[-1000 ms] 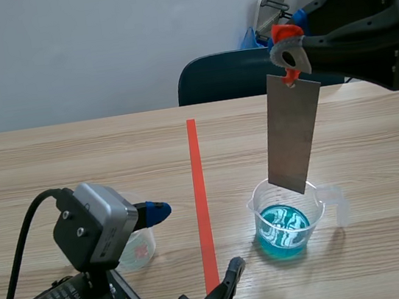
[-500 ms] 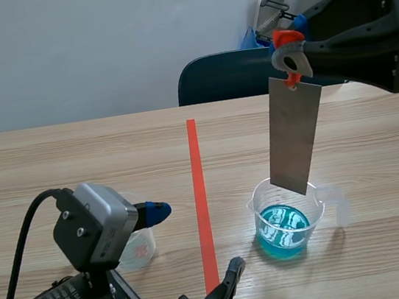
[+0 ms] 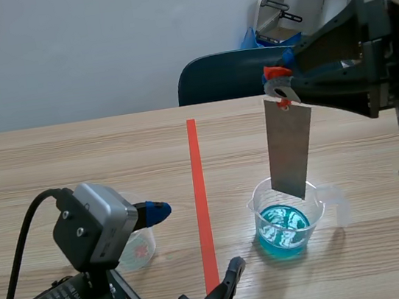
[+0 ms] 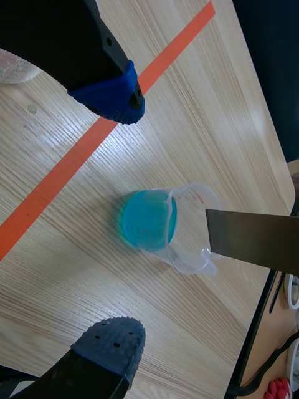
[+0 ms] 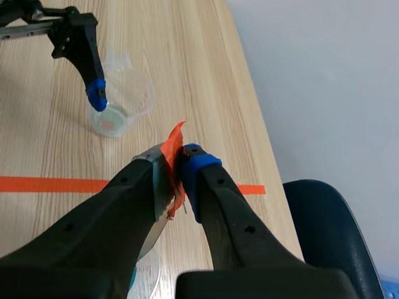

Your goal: Do the redox reaction experiment

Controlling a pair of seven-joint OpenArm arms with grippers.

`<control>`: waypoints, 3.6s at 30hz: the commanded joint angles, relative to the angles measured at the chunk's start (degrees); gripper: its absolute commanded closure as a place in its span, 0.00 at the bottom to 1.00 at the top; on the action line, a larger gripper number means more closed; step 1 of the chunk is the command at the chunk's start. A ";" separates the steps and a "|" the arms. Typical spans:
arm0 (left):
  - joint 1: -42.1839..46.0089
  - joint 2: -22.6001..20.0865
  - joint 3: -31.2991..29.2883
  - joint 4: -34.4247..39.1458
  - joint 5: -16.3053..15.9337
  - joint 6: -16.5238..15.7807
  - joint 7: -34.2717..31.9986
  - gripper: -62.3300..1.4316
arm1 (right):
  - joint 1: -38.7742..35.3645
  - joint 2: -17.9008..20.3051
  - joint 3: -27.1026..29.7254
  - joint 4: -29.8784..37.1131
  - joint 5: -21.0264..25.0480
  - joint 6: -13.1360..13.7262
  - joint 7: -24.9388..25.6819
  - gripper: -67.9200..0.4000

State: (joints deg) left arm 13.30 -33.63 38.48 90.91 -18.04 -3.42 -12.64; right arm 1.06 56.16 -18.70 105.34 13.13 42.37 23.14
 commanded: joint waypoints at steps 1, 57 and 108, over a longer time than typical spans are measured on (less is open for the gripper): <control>-0.46 0.59 0.00 0.72 -0.35 -0.13 -1.07 0.00 | 0.50 0.20 0.57 -0.68 0.17 -0.28 1.33 0.98; -0.46 0.59 0.00 0.72 -0.35 -0.13 -1.11 0.00 | 1.64 -13.62 -3.50 -25.59 -28.61 0.35 29.35 0.98; -0.46 0.57 0.00 0.72 -0.35 -0.13 -1.09 0.00 | 1.62 -13.62 -3.50 -25.59 -28.61 0.35 29.31 0.98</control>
State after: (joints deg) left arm 13.30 -33.63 38.48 90.91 -18.04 -3.42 -12.67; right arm 1.72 42.22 -22.22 79.59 -15.90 42.26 52.23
